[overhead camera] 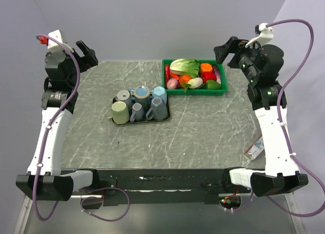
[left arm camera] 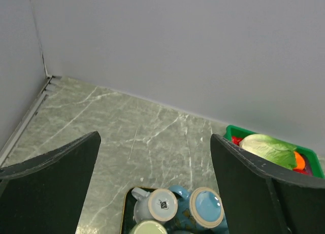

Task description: Turn the mug right side up

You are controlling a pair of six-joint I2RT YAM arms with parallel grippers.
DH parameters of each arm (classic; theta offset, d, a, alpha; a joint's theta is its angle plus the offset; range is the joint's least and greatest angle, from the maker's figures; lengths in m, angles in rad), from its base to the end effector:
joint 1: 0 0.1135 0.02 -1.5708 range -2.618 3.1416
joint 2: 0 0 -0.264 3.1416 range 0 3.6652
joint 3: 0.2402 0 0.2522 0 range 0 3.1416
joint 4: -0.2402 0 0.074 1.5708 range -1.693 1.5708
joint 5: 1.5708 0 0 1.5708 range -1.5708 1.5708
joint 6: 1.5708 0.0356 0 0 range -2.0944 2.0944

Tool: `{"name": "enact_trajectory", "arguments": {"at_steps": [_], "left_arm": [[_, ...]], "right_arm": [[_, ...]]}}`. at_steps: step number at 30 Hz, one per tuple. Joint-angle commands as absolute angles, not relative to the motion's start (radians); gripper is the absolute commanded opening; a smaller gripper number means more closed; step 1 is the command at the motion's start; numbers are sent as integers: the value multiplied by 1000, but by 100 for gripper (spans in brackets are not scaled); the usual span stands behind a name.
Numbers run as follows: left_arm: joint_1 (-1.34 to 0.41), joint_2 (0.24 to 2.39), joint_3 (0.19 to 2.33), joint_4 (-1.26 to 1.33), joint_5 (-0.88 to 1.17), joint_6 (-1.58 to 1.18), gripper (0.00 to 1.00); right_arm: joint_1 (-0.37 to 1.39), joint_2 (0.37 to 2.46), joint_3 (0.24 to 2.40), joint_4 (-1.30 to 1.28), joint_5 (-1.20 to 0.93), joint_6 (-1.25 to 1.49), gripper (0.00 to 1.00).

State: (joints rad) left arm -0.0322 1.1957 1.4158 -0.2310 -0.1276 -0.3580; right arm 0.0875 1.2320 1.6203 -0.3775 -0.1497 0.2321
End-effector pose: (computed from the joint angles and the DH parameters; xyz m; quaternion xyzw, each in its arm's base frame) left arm 0.2585 -0.0038 0.4700 -0.1593 0.6928 -0.0916 0.6973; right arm 0.2441 0.0267 0.5119 -0.0024 0.7033 0.1647 0.6915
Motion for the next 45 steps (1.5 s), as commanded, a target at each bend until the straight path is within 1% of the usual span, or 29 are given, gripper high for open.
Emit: {"name": "enact_trajectory", "arguments": {"at_steps": [1,3,5,7,9,13,14,16,18,19,22,26,28,31,37,41,45], "left_arm": [[-34,1186,1396,-238,-112,-374,96],[-32,1177,1368,-250,-115,-412,96],[-32,1167,1327,-212,-28,-413,96],[-32,1190,1312,-187,62,-385,96],[-32,1218,1328,-213,89,-428,96],[-34,1294,1344,-302,182,-477,96],[-32,1305,1333,-308,260,-482,96],[-60,1330,1309,-304,336,-471,96],[-119,1341,1290,-317,306,-442,96],[-196,1345,1284,-322,278,-433,96],[-317,1364,1263,-311,238,-420,96],[-400,1381,1194,-261,345,-411,96],[-443,1373,1132,-186,411,-356,96],[-462,1400,1104,-135,477,-278,96],[-469,1534,1201,-256,529,-106,96],[-474,1611,1238,-328,479,-11,96],[-476,1666,1249,-330,440,51,96]], "right_arm": [[69,1203,1562,-302,-310,291,100],[69,1203,1543,-298,-377,305,100],[68,1221,1542,-299,-476,305,100],[69,1248,1551,-308,-524,316,100],[69,1262,1551,-319,-560,319,100],[77,1258,1487,-324,-511,322,100],[81,1255,1477,-327,-499,316,100],[119,1255,1462,-362,-427,282,100],[158,1258,1457,-403,-364,238,100],[187,1267,1459,-416,-324,229,100],[213,1284,1447,-437,-311,224,100],[242,1282,1405,-430,-319,235,100],[247,1279,1372,-419,-321,239,100],[250,1282,1353,-422,-325,245,100],[250,1290,1351,-448,-313,233,100],[250,1295,1350,-460,-308,232,99],[250,1305,1368,-482,-307,222,99]]}}
